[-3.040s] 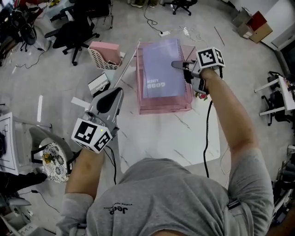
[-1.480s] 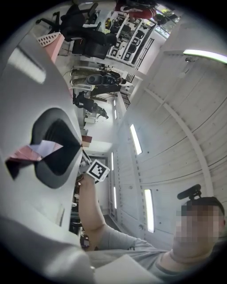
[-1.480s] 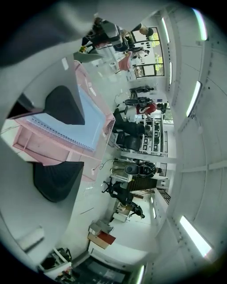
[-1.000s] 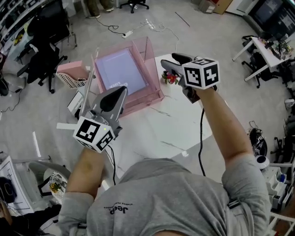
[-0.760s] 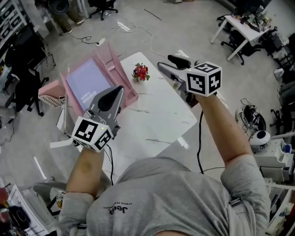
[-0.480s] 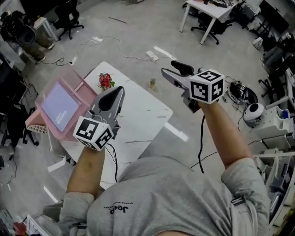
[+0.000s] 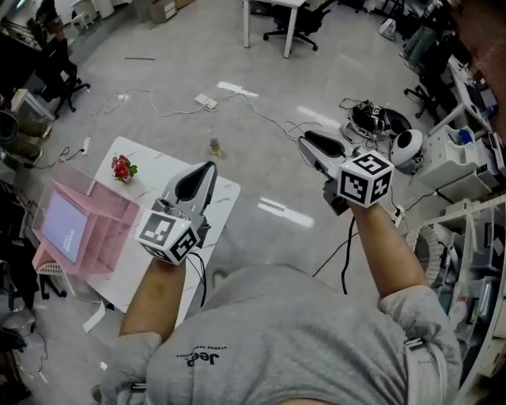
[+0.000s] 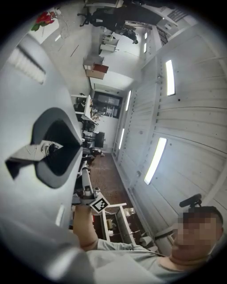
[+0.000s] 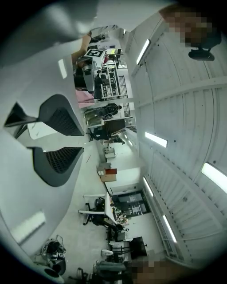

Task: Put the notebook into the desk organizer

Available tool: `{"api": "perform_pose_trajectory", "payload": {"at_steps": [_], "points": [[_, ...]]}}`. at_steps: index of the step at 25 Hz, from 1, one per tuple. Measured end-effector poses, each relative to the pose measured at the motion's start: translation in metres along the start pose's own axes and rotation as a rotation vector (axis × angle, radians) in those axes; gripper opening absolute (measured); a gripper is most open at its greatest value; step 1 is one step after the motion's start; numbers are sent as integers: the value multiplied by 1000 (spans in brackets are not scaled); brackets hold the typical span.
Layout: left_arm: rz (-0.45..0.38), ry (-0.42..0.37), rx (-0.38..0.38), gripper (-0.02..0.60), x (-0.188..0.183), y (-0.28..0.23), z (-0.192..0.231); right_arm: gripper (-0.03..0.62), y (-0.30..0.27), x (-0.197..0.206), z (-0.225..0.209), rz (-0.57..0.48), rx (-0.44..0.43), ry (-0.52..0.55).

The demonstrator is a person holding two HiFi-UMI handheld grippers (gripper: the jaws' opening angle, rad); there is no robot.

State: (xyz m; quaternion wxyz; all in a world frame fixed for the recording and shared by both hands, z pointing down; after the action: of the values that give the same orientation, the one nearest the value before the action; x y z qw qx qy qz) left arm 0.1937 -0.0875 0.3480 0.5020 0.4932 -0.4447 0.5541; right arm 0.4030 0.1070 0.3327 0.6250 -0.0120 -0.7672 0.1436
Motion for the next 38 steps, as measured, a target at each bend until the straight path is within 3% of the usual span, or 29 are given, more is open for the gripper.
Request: {"api": "perform_pose_trajectory", "payload": {"at_steps": [5, 13, 38], "points": [[26, 25, 38, 57, 17, -15, -33, 3, 52, 27, -20, -54, 33, -67], [39, 63, 28, 57, 32, -13, -47, 2, 77, 44, -17, -77, 12, -45], [21, 58, -19, 57, 26, 12, -32, 2, 60, 46, 2, -65, -23, -21]]}}
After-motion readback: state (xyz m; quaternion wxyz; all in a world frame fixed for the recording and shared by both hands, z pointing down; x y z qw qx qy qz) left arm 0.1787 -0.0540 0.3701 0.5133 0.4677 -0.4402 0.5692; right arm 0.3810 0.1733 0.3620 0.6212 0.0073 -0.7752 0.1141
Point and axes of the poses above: the fingertips, and each gripper's own axes: y backward along the fingers, z to its left, x out of its underside, the point moved 6 cm from there along y, backward along the fingers, and after that the axes turned 1 degree about z, right-handed, at the moved point
